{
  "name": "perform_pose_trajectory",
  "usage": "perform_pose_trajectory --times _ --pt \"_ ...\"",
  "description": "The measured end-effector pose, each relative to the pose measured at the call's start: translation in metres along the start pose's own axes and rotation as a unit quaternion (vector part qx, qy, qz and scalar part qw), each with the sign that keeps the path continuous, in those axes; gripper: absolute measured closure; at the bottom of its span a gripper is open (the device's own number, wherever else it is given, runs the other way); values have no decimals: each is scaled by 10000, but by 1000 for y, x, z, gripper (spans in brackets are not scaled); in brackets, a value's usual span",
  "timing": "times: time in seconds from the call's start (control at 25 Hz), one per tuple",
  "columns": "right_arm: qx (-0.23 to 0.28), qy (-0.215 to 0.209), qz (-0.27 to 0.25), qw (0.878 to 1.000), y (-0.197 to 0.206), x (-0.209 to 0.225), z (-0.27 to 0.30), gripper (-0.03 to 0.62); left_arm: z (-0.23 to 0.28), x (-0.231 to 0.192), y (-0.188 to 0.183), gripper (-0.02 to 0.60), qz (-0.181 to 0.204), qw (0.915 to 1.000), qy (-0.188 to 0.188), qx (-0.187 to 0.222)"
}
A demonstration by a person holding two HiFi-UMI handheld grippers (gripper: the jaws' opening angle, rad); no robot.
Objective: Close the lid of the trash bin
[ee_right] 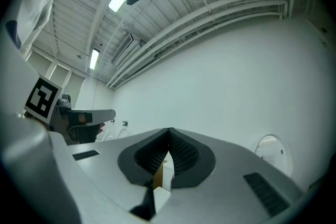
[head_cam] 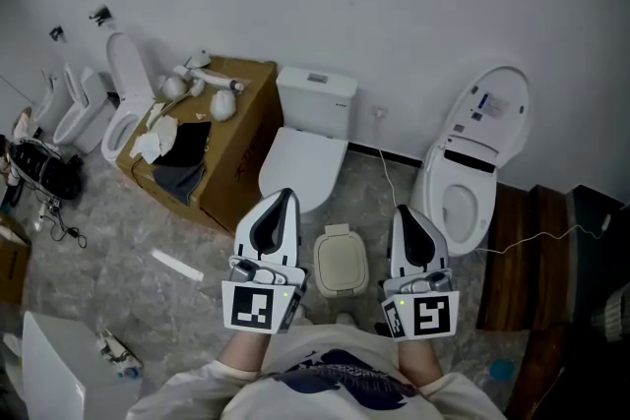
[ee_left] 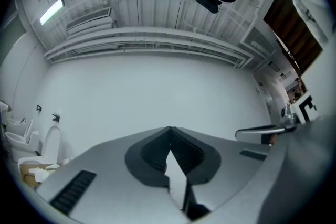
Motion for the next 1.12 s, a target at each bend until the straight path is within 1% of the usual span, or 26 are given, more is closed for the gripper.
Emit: perform_pose_trajectory --times 0.28,0.88,1.12 --pt "135 -66 6 9999 -9 -7 -3 585 -5 5 -4 583 -12 9999 123 26" --pt "277 -124 25 9995 -12 -10 2 585 -6 -2 -2 584 3 9999 98 37" --pt "241 -86 -22 9997 -9 -8 4 585 -2 -4 1 584 12 10000 88 20"
Point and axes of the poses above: the fingertips, and each gripper's own axes: z forward along the fingers, x to its right, y out of its underside, the point moved 1 cm from there along -z, backward along the fingers, and after that the axes turned 7 degrees about z, right-handed, at the moved point
